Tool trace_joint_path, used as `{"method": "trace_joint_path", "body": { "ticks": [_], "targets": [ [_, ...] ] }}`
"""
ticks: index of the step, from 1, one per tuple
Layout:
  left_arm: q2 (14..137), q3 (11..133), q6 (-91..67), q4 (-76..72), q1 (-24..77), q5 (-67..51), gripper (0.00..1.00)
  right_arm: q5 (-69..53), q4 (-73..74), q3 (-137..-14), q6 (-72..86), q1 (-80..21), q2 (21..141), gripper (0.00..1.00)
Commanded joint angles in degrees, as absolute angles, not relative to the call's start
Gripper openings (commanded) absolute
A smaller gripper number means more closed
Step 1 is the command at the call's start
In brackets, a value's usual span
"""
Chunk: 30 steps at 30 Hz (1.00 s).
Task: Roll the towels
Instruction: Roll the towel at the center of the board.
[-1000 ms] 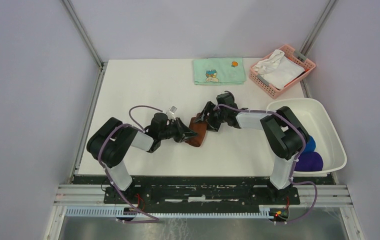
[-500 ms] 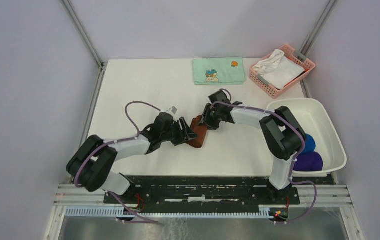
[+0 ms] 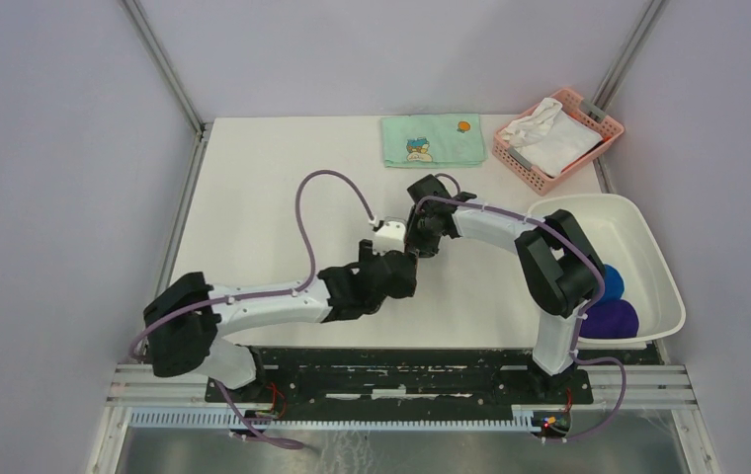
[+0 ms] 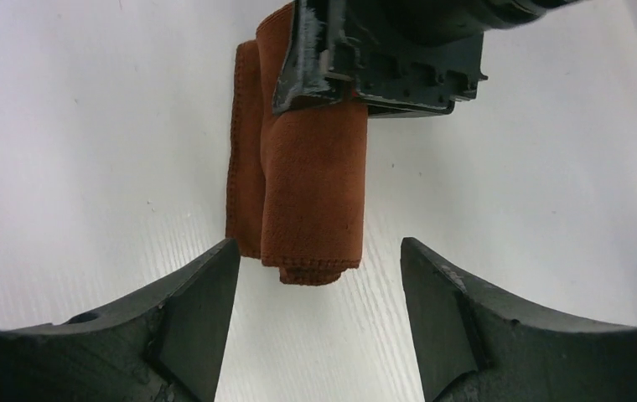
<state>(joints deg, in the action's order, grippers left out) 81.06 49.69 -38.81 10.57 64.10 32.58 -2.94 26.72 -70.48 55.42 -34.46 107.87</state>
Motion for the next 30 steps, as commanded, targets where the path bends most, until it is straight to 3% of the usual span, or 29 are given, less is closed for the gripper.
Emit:
{"method": "trace_joint_path", "body": {
  "ticks": [1, 10, 20, 23, 30],
  "targets": [
    [88.8, 56.0, -30.0, 12.3, 69.7, 50.6, 0.77, -0.5, 31.0, -71.9, 54.4, -34.7, 109.5, 0.45],
    [103.7, 62.9, -23.3, 11.4, 74.1, 57.6, 0.74, -1.2, 31.5, -72.5, 54.5, -34.7, 110.1, 0.45],
    [108.8, 63.6, -25.7, 15.2, 73.4, 55.2, 0.58, -3.3, 29.6, -72.1, 54.6, -34.6, 109.2, 0.48],
    [105.9, 61.2, -28.1, 14.8, 71.2, 49.9, 0.49, -4.8, 27.3, -71.3, 53.9, -34.6, 107.9, 0.52],
    [93.5, 49.0, -34.0, 3.8, 59.2, 25.6, 0.38, -8.9, 20.5, -67.9, 53.6, -33.8, 104.2, 0.66]
  ]
}}
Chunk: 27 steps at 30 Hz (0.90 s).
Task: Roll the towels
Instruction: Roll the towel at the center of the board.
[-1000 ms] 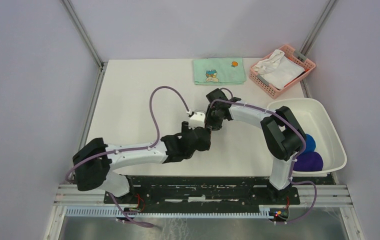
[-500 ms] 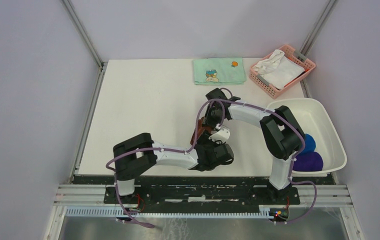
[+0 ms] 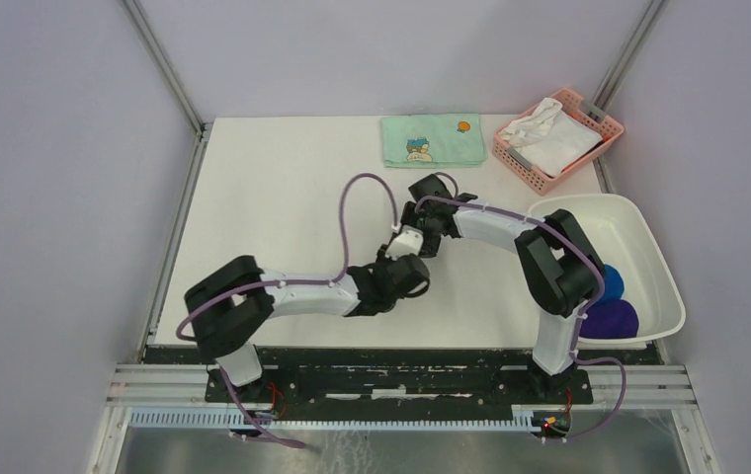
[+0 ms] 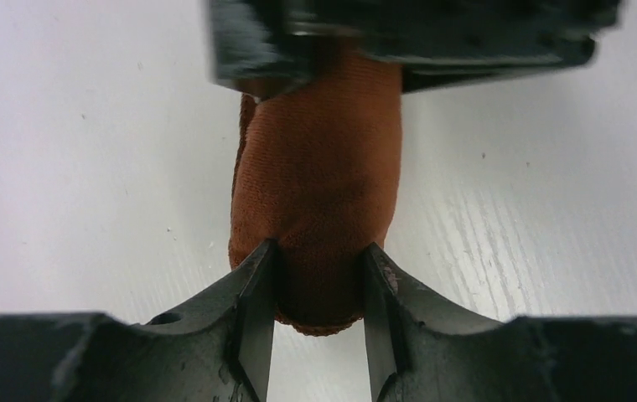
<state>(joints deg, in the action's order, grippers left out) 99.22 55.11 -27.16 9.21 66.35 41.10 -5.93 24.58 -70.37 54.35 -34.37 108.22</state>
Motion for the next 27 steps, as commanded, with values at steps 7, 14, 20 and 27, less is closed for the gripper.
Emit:
{"method": "trace_joint_path", "body": {
  "ticks": [7, 14, 20, 27],
  "targets": [
    [88.2, 40.5, -40.1, -4.8, 48.5, 6.5, 0.34, -14.0, 8.6, -60.9, 56.0, -31.7, 100.1, 0.76],
    [90.7, 40.4, -43.0, -7.2, 43.7, -3.9, 0.33, -17.2, -4.8, -52.9, 60.3, -30.4, 98.8, 0.84],
    [94.0, 41.0, -45.7, -8.4, 41.1, -10.1, 0.33, -17.8, -12.4, -48.9, 61.2, -30.4, 100.0, 0.85],
    [96.2, 42.6, -46.4, -8.0, 39.8, -12.3, 0.33, -17.7, -14.1, -46.6, 61.6, -30.3, 100.9, 0.84]
  ]
}}
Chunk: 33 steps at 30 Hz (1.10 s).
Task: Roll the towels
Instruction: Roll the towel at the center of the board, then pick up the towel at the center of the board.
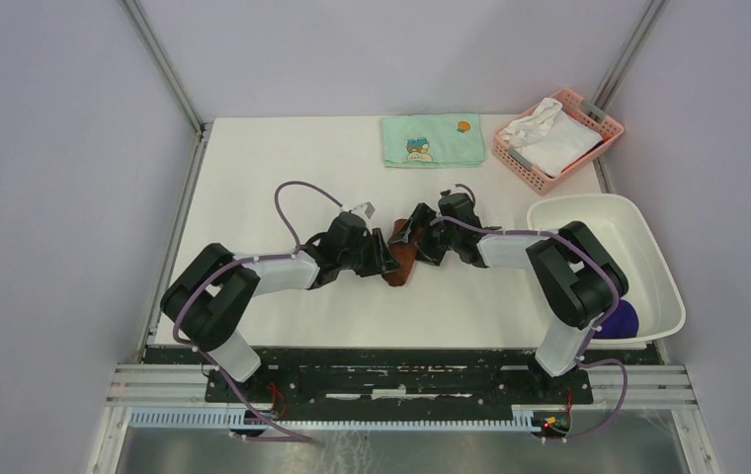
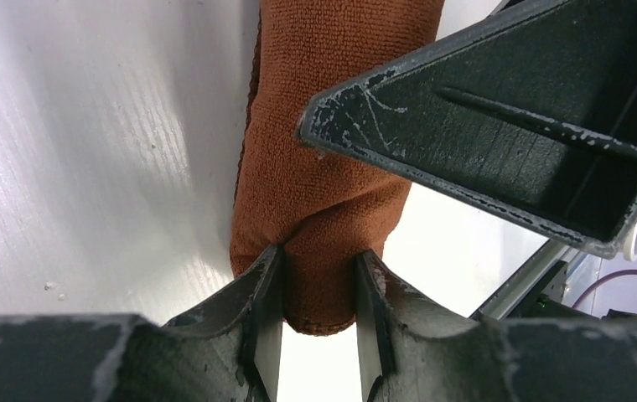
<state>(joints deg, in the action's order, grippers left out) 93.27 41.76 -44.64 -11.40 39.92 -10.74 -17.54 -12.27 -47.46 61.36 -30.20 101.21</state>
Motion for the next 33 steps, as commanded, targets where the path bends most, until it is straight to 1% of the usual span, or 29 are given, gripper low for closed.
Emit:
{"method": "trace_joint_path", "body": {
  "ticks": [1, 6, 12, 18, 20, 24, 27, 30, 33],
  "targets": [
    [96.4, 42.8, -46.2, -7.9, 39.8, -12.4, 0.33, -16.6, -12.0, -47.4, 61.0, -30.4, 100.9, 0.83],
    [97.2, 43.7, -45.0, -6.8, 39.8, -12.3, 0.33, -12.5, 2.5, -54.0, 56.4, -30.7, 103.3, 0.81],
    [99.3, 44.2, -44.2, -7.2, 39.8, -13.1, 0.34, -10.3, 11.4, -60.0, 53.6, -32.5, 109.3, 0.77],
    [98.7, 42.7, -43.6, -8.0, 40.2, -12.4, 0.41, -2.4, 22.2, -65.6, 50.2, -34.3, 114.3, 0.66],
    [98.3, 42.1, -43.6, -8.5, 40.7, -12.4, 0.46, 0.8, 27.3, -68.6, 48.3, -35.0, 116.2, 0.63],
    [94.5, 40.4, -44.1, -8.1, 41.0, -11.7, 0.60, 6.6, 34.9, -73.0, 45.0, -36.6, 118.9, 0.57],
    [86.7, 39.6, -43.5, -3.4, 40.9, -6.6, 0.72, 8.8, 35.5, -73.1, 43.8, -36.7, 118.5, 0.52],
    [77.2, 39.8, -42.4, 2.9, 39.8, -1.5, 0.79, 10.3, 36.1, -73.4, 43.1, -36.7, 117.5, 0.50],
    [68.5, 41.1, -40.8, 10.2, 37.2, 1.9, 0.85, 11.4, 36.7, -74.4, 42.9, -36.7, 116.5, 0.42]
  ]
}}
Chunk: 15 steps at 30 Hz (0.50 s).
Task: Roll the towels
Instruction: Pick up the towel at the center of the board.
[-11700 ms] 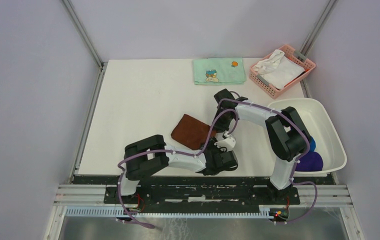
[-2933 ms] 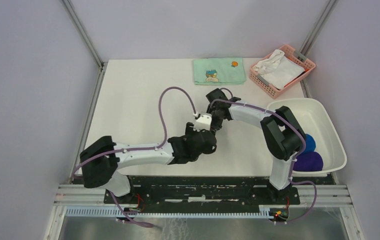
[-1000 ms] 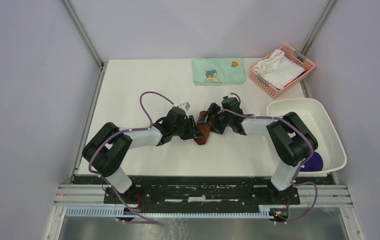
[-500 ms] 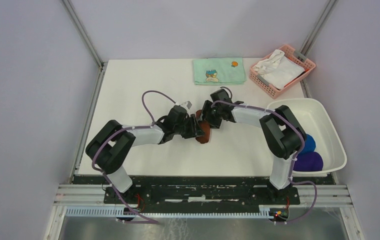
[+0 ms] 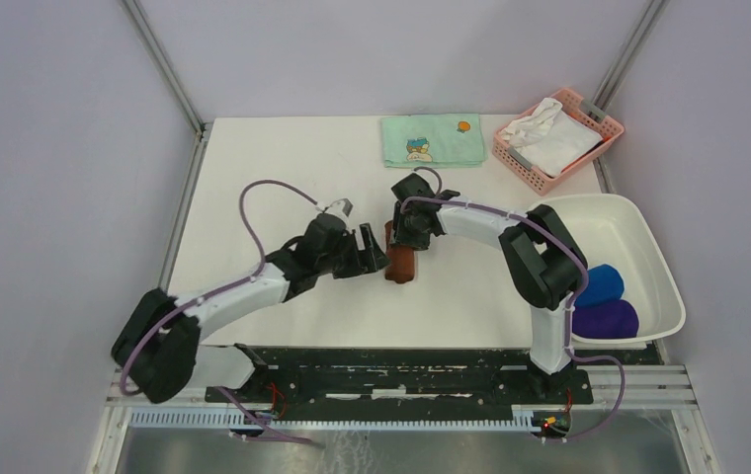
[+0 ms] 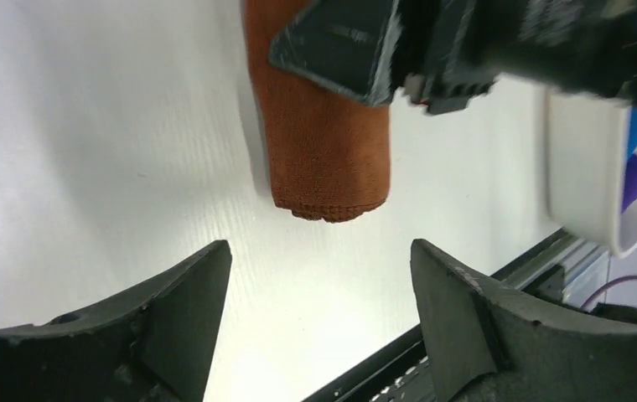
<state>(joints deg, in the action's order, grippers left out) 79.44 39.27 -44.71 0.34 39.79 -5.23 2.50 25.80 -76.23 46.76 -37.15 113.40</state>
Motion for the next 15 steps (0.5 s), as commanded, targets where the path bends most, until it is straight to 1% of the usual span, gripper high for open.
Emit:
{"method": "trace_joint_path", "body": {
  "ticks": [1, 5, 7, 9, 12, 15],
  "targets": [
    [65.5, 42.2, -39.8, 12.8, 35.9, 2.7, 0.87, 11.6, 36.6, -74.5, 42.9, -36.7, 115.9, 0.40],
    [60.3, 48.8, -33.7, 24.1, 29.1, 4.2, 0.92, 10.2, 35.5, -74.7, 42.4, -36.1, 112.7, 0.35],
    [58.9, 52.2, -30.1, 27.7, 25.5, 4.6, 0.92, 8.8, 34.8, -74.3, 42.2, -35.2, 109.7, 0.33],
    [57.7, 54.6, -26.4, 29.6, 22.8, 7.2, 0.93, 7.3, 34.7, -73.7, 42.5, -33.1, 105.9, 0.33],
    [57.3, 56.8, -21.8, 30.9, 22.4, 13.6, 0.93, 6.3, 35.0, -71.9, 43.4, -27.6, 99.0, 0.32],
    [57.2, 55.9, -19.5, 30.0, 22.4, 19.6, 0.93, 6.2, 35.7, -70.4, 44.0, -21.0, 91.7, 0.33]
  ]
}}
